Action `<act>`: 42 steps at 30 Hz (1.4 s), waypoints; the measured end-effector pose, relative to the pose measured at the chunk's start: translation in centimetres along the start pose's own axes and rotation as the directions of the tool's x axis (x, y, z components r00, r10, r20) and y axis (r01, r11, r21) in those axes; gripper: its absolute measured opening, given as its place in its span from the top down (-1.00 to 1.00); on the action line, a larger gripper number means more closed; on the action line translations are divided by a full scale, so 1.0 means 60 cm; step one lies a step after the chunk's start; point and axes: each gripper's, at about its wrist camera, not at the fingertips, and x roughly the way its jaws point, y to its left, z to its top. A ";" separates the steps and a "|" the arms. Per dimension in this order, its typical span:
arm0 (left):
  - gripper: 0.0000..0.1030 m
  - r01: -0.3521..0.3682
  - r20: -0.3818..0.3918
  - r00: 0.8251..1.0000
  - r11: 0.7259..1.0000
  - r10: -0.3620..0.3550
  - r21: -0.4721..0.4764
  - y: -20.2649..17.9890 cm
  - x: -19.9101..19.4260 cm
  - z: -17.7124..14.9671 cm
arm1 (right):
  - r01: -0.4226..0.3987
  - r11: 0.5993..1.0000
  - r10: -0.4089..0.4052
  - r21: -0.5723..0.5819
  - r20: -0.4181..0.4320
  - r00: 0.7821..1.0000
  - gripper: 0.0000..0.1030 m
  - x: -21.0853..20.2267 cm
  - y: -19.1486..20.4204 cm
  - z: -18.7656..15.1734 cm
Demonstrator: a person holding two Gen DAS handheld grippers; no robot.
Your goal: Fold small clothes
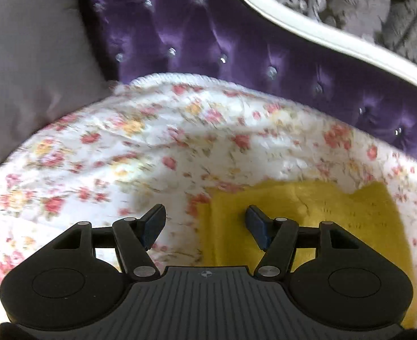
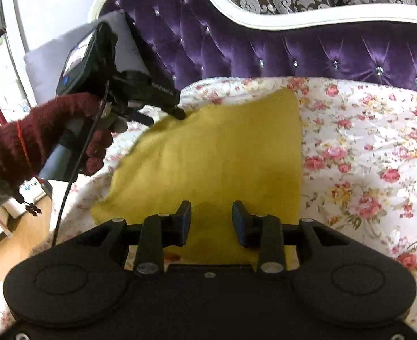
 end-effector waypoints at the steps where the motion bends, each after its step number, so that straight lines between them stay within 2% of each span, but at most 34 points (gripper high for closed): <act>1: -0.19 0.003 0.024 1.000 1.000 -0.003 -0.004 0.003 -0.018 -0.001 | -0.021 1.000 0.021 0.009 0.022 1.000 0.13 -0.009 -0.003 0.008; 4: -0.19 0.033 0.080 0.996 0.999 -0.035 0.028 -0.008 -0.068 -0.013 | -0.042 0.998 0.039 0.040 0.084 0.996 0.13 -0.025 -0.022 0.042; 9: -0.19 0.101 0.088 0.990 0.989 -0.110 0.104 -0.063 -0.095 -0.049 | 0.029 0.999 -0.035 0.045 0.124 0.992 0.13 0.009 -0.056 0.123; 12: -0.19 0.113 0.066 0.990 0.979 -0.126 0.167 -0.091 -0.092 -0.077 | 0.071 0.995 -0.077 0.070 0.081 0.994 0.14 0.066 -0.078 0.151; 13: -0.19 0.107 0.055 0.991 0.976 -0.119 0.190 -0.099 -0.088 -0.087 | 0.094 0.993 -0.098 0.075 0.048 0.994 0.22 0.087 -0.089 0.151; 16: -0.20 0.091 0.030 0.994 0.968 -0.101 0.235 -0.104 -0.078 -0.114 | 0.149 0.986 -0.145 0.069 -0.060 0.988 0.19 0.134 -0.111 0.125; 19: -0.21 0.070 0.050 0.995 0.954 -0.088 0.290 -0.104 -0.082 -0.135 | 0.143 0.987 -0.141 0.080 -0.031 0.990 0.14 0.132 -0.120 0.113; 25: -0.21 0.089 0.038 0.994 0.967 -0.101 0.238 -0.093 -0.078 -0.133 | 0.143 0.988 -0.140 0.059 -0.044 0.989 -0.01 0.146 -0.112 0.138; 28: -0.22 0.081 0.050 0.994 0.970 -0.095 0.229 -0.095 -0.080 -0.137 | 0.103 0.984 -0.095 0.148 -0.061 0.994 -0.09 0.166 -0.136 0.152; 34: -0.22 0.078 0.065 0.994 0.977 -0.092 0.197 -0.093 -0.081 -0.141 | 0.059 0.957 -0.040 0.283 -0.072 0.997 -0.10 0.187 -0.177 0.154; 39: -0.22 0.083 0.061 0.994 0.979 -0.096 0.187 -0.090 -0.084 -0.140 | 0.077 0.961 -0.063 0.264 -0.060 0.996 -0.10 0.181 -0.171 0.148; 42: -0.22 0.100 0.046 0.993 0.979 -0.109 0.176 -0.080 -0.096 -0.146 | 0.098 0.967 -0.086 0.233 -0.063 0.994 -0.17 0.170 -0.165 0.146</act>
